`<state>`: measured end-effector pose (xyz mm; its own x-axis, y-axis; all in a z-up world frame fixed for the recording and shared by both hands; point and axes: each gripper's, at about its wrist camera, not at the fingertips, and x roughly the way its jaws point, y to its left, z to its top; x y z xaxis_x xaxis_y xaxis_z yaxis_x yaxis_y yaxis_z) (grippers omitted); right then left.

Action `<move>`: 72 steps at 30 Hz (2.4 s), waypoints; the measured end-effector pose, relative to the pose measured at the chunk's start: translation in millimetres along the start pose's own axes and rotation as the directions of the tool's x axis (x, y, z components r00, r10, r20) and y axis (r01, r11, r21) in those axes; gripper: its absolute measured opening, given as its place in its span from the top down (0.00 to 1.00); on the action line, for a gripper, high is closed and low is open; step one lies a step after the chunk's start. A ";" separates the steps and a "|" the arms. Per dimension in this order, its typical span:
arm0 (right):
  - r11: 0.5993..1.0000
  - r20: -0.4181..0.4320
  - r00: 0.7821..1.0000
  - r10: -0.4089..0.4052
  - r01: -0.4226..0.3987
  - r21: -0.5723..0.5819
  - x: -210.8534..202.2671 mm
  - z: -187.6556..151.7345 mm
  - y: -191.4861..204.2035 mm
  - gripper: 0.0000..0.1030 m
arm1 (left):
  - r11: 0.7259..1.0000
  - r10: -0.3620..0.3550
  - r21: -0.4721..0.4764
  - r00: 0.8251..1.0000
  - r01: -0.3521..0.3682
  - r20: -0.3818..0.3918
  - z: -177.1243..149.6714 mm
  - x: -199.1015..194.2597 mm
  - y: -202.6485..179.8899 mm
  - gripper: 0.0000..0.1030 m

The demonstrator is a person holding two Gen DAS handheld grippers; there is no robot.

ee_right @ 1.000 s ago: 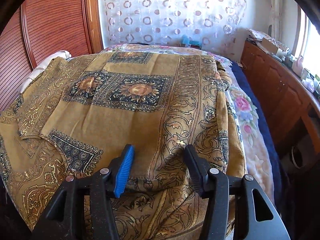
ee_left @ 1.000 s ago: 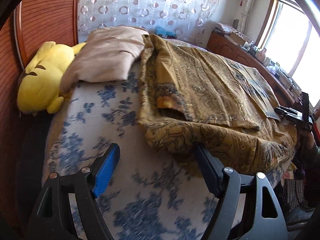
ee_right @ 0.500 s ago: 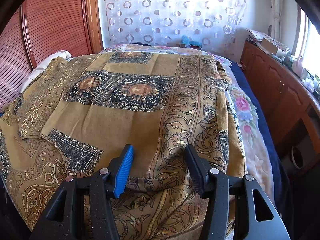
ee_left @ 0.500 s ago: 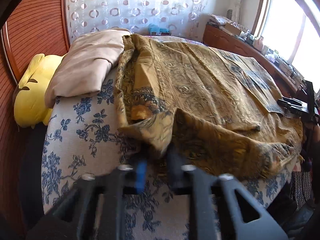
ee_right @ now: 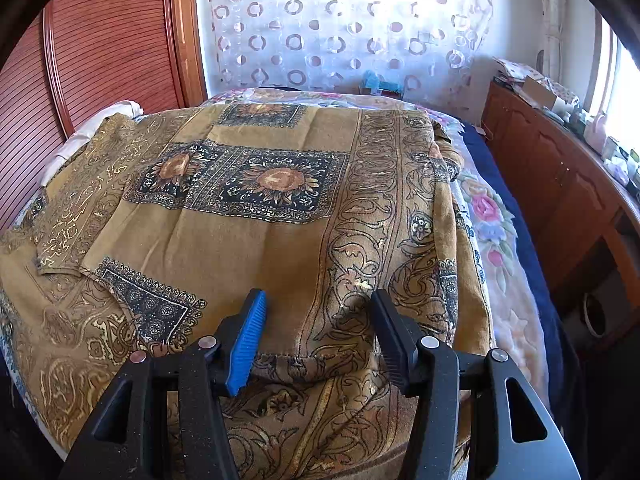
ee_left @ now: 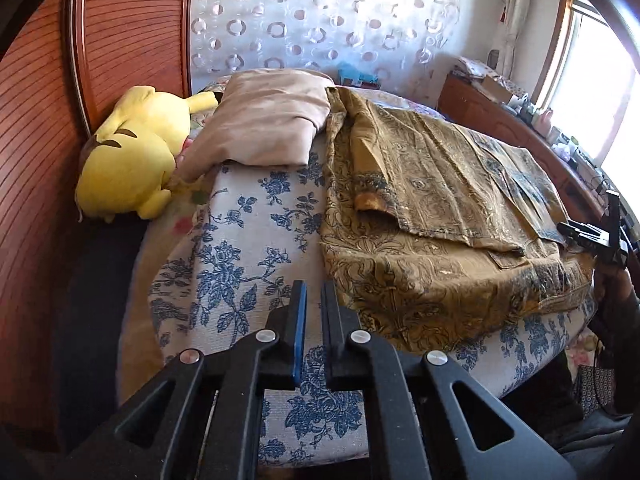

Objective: Fold small clothes

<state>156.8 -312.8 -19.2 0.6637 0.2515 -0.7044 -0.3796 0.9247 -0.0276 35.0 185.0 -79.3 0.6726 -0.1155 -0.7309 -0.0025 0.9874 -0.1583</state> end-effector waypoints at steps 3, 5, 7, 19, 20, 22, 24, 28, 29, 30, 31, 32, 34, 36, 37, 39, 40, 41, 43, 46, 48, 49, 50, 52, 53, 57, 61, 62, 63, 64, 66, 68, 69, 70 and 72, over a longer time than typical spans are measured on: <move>1.000 0.000 1.000 -0.001 0.001 -0.001 -0.5 -0.5 0.7 0.46 | 1.000 -0.015 0.003 1.000 0.015 0.025 5.5 -5.3 -5.0 0.92; 1.000 0.000 1.000 0.000 0.000 -0.001 -0.5 -0.4 1.1 0.46 | 1.000 -0.019 0.022 0.999 0.018 0.043 13.0 -5.5 -12.4 0.87; 1.000 0.000 1.000 -0.001 0.001 -0.001 -0.4 -0.2 0.6 0.46 | 0.998 -0.029 0.051 0.998 0.026 0.056 21.7 -2.6 -21.3 0.68; 1.000 0.001 1.000 0.000 0.000 -0.001 -0.5 -0.2 0.6 0.46 | 0.991 -0.011 0.135 1.000 0.008 0.023 65.5 49.9 -65.3 0.33; 1.000 0.001 1.000 0.000 0.000 -0.001 -0.5 -0.3 0.8 0.46 | 0.990 -0.005 0.140 1.000 0.002 0.018 67.6 54.4 -66.5 0.33; 1.000 0.003 1.000 0.004 -0.004 0.005 -1.5 -0.3 0.5 0.46 | 0.989 -0.004 0.146 1.000 0.004 0.004 71.1 64.0 -68.4 0.33; 1.000 0.010 1.000 0.014 -0.014 0.022 -3.9 -0.2 -1.9 0.46 | 0.990 -0.020 0.138 1.000 0.022 -0.018 73.3 73.4 -68.5 0.33; 0.995 0.066 0.997 0.031 -0.037 0.089 -18.2 -1.2 -17.4 0.46 | 0.992 -0.028 0.125 0.998 0.035 -0.059 73.3 87.2 -67.9 0.33; 0.994 0.070 0.997 0.031 -0.038 0.101 -20.9 -1.4 -21.6 0.46 | 0.992 -0.031 0.124 0.997 0.039 -0.066 71.7 89.1 -69.2 0.33; 0.993 0.072 0.997 0.026 -0.034 0.113 -23.2 -1.4 -26.0 0.46 | 0.991 -0.034 0.125 0.997 0.042 -0.072 70.8 90.8 -70.3 0.33; 0.992 0.070 0.997 0.024 -0.032 0.123 -24.5 -1.1 -30.1 0.46 | 0.991 -0.036 0.126 0.996 0.046 -0.078 70.1 92.6 -70.5 0.33; 0.991 0.065 0.998 0.023 -0.032 0.132 -25.1 -0.5 -34.2 0.46 | 0.991 -0.037 0.128 0.996 0.047 -0.081 69.7 93.8 -71.1 0.33; 0.990 0.050 0.998 0.025 -0.032 0.141 -23.4 1.4 -38.3 0.46 | 0.990 -0.035 0.134 0.996 0.046 -0.084 69.8 95.9 -72.2 0.34; 0.992 0.031 0.999 0.011 -0.015 0.127 -19.4 4.4 -38.2 0.50 | 0.990 -0.041 0.133 0.995 0.053 -0.085 70.9 97.6 -72.1 0.39; 0.993 0.022 1.000 0.004 -0.007 0.119 -17.2 6.3 -37.6 0.50 | 0.990 -0.045 0.131 0.995 0.056 -0.087 71.2 98.3 -72.0 0.39; 0.994 0.014 1.000 -0.017 0.015 0.111 -13.5 9.6 -36.8 0.50 | 0.990 -0.041 0.130 0.995 0.053 -0.090 71.3 100.2 -71.5 0.39; 0.993 0.008 1.000 -0.016 0.015 0.117 -11.3 12.4 -38.1 0.50 | 0.990 -0.038 0.132 0.995 0.050 -0.092 70.8 101.1 -71.6 0.39; 0.992 -0.005 1.000 -0.016 0.017 0.126 -7.3 13.0 -39.6 0.53 | 0.990 -0.035 0.135 0.995 0.048 -0.094 70.9 102.6 -72.0 0.40; 0.990 -0.026 0.999 -0.035 0.038 0.134 -1.3 12.9 -42.9 0.55 | 0.989 -0.029 0.140 0.995 0.043 -0.096 70.2 103.6 -71.5 0.40; 0.989 -0.029 0.999 -0.029 0.033 0.143 2.1 13.4 -46.4 0.58 | 0.989 -0.029 0.145 0.995 0.042 -0.091 68.8 103.6 -70.6 0.40; 0.989 -0.031 0.999 -0.027 0.031 0.147 2.0 15.5 -47.0 0.59 | 0.988 -0.025 0.147 0.996 0.038 -0.089 68.5 103.6 -70.9 0.40; 0.989 -0.033 0.999 -0.028 0.033 0.143 2.9 16.9 -46.1 0.61 | 0.988 -0.022 0.149 0.996 0.035 -0.088 68.3 103.7 -71.4 0.40; 0.990 -0.033 0.999 -0.029 0.033 0.139 3.3 17.9 -45.6 0.64 | 0.988 -0.018 0.152 0.996 0.031 -0.086 68.1 103.8 -71.8 0.40; 0.991 -0.033 0.999 -0.025 0.030 0.131 3.3 19.0 -45.1 0.69 | 0.987 -0.010 0.157 0.997 0.023 -0.082 67.6 104.6 -73.9 0.40; 0.992 -0.031 0.999 -0.020 0.024 0.127 3.2 17.6 -44.5 0.74 | 0.987 -0.007 0.159 0.997 0.020 -0.080 67.1 104.7 -74.3 0.40; 0.996 -0.019 1.000 0.000 0.002 0.091 1.4 15.9 -39.1 0.90 | 0.986 -0.002 0.165 0.998 0.013 -0.070 66.1 105.1 -75.3 0.41; 0.997 0.000 1.000 -0.015 0.015 0.074 -2.8 14.4 -37.9 0.94 | 0.987 0.016 0.162 0.998 -0.006 -0.056 66.6 104.4 -75.5 0.61; 0.997 0.011 1.000 -0.016 0.015 0.078 -5.0 14.8 -38.6 0.94 | 0.987 0.016 0.162 0.998 -0.007 -0.054 66.9 103.7 -75.3 0.66; 0.997 0.022 1.000 -0.017 0.015 0.079 -7.4 15.1 -39.2 0.94 | 0.987 0.016 0.162 0.998 -0.007 -0.054 67.2 103.0 -75.4 0.74; 0.997 0.033 0.999 -0.019 0.016 0.079 -9.7 15.6 -39.0 0.95 | 0.987 0.014 0.163 0.998 -0.005 -0.055 67.3 102.7 -75.6 0.79; 0.997 0.055 0.998 -0.023 0.019 0.074 -15.2 16.6 -37.1 0.95 | 0.986 0.014 0.168 0.999 -0.006 -0.050 67.3 101.3 -76.9 0.87; 0.998 0.071 0.997 -0.025 0.020 0.064 -19.5 17.9 -34.0 0.95 | 0.986 0.011 0.168 0.999 -0.004 -0.040 68.3 98.6 -78.8 0.93; 0.998 0.078 0.997 -0.028 0.023 0.059 -21.7 18.6 -32.6 0.95 | 0.986 0.007 0.167 1.000 -0.002 -0.029 69.4 95.8 -79.5 0.95; 0.998 0.085 0.996 -0.028 0.024 0.054 -24.0 19.8 -31.5 0.95 | 0.986 -0.001 0.165 1.000 0.004 -0.020 70.7 93.1 -80.5 0.96; 0.999 0.099 0.995 -0.030 0.025 0.048 -28.9 21.0 -30.2 0.95 | 0.987 -0.019 0.160 1.000 0.017 0.008 74.5 83.4 -82.5 0.97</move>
<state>162.7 -342.0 16.9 0.7351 0.2510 -0.6298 -0.3314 0.9434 -0.0108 146.4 102.0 -77.7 0.6786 -0.1334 -0.7223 0.1277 0.9898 -0.0628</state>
